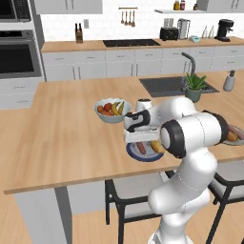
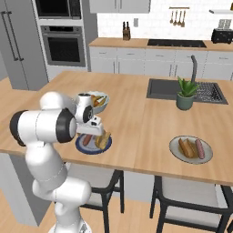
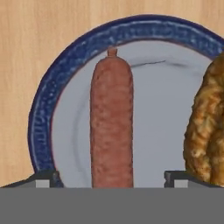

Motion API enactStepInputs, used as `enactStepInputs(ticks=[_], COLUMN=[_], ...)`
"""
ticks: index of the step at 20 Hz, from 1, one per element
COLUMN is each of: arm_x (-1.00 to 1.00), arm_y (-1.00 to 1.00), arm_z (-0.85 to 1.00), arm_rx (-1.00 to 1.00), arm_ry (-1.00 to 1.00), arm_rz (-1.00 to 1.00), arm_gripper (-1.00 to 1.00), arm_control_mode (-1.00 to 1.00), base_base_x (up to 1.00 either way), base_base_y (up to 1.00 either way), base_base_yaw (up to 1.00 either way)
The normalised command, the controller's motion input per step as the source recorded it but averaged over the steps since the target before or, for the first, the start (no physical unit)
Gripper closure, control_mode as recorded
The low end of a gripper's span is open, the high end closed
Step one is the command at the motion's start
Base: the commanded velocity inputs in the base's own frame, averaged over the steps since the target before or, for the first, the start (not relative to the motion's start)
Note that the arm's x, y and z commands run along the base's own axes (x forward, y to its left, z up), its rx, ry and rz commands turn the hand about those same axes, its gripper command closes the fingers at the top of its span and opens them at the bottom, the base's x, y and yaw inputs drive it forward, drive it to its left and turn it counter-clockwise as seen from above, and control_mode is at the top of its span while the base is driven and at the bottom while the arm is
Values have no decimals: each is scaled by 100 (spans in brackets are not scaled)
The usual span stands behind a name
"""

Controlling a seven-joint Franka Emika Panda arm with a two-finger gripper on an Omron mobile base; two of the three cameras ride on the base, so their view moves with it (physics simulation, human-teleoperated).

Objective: Place one bun and one sausage from the bowl on each plate.

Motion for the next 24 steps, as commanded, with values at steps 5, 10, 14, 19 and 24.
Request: enactStepInputs(ticks=[5, 10, 14, 19, 24], arm_x=[-96, -76, -100, -100, -87], arm_y=[0, -13, -39, -19, 0], arm_z=[54, 98, 75, 89, 79], arm_rx=[0, 1, 1, 1, 0], arm_ry=[-6, 0, -4, -10, -11], arm_rz=[0, -5, -2, -1, 0], arm_gripper=[-100, -100, -100, -100, -100], arm_control_mode=[-100, -100, -100, -100, -100], base_base_x=[0, 0, 0, 0, 0], base_base_y=[0, 0, 0, 0, 0], base_base_yaw=[0, 0, 0, 0, 0])
